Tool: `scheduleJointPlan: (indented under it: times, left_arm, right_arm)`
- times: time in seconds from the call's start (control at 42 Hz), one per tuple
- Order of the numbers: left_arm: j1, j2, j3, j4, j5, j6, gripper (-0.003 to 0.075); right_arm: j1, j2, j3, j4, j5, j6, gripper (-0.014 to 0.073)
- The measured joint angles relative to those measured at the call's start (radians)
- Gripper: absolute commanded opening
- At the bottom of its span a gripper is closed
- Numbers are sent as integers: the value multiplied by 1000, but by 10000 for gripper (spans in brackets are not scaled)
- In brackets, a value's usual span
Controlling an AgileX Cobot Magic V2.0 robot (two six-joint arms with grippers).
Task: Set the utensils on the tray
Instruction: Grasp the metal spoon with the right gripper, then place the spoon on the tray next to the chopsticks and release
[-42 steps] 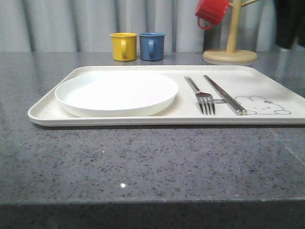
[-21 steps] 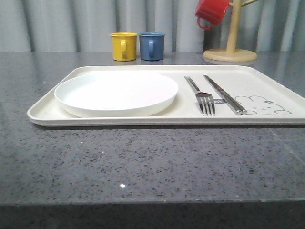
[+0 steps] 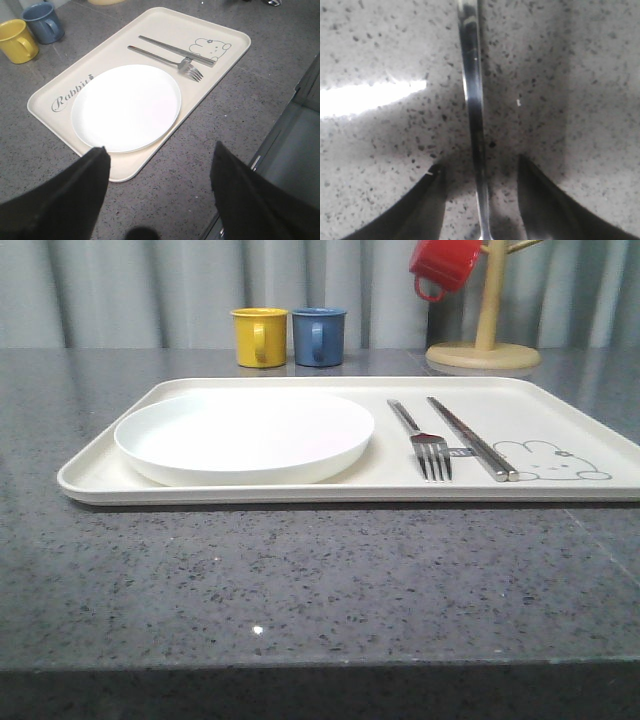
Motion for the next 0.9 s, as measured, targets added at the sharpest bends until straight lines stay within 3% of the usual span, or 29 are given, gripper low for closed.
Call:
scheduleJointPlan:
  times: [0.285, 0.381, 0.523, 0.904]
  left_arm:
    - [0, 0, 0, 5, 0, 0, 426]
    - [0, 0, 0, 0, 0, 0, 426]
    - [0, 0, 0, 0, 0, 0, 426]
    - [0, 0, 0, 0, 0, 0, 426]
  right_arm:
    - [-1, 2, -2, -4, -4, -1, 16]
    - [-3, 0, -2, 6, -6, -9, 8]
    - [34, -37, -2, 124, -7, -39, 10]
    - [340, -108, -2, 372, -5, -42, 10]
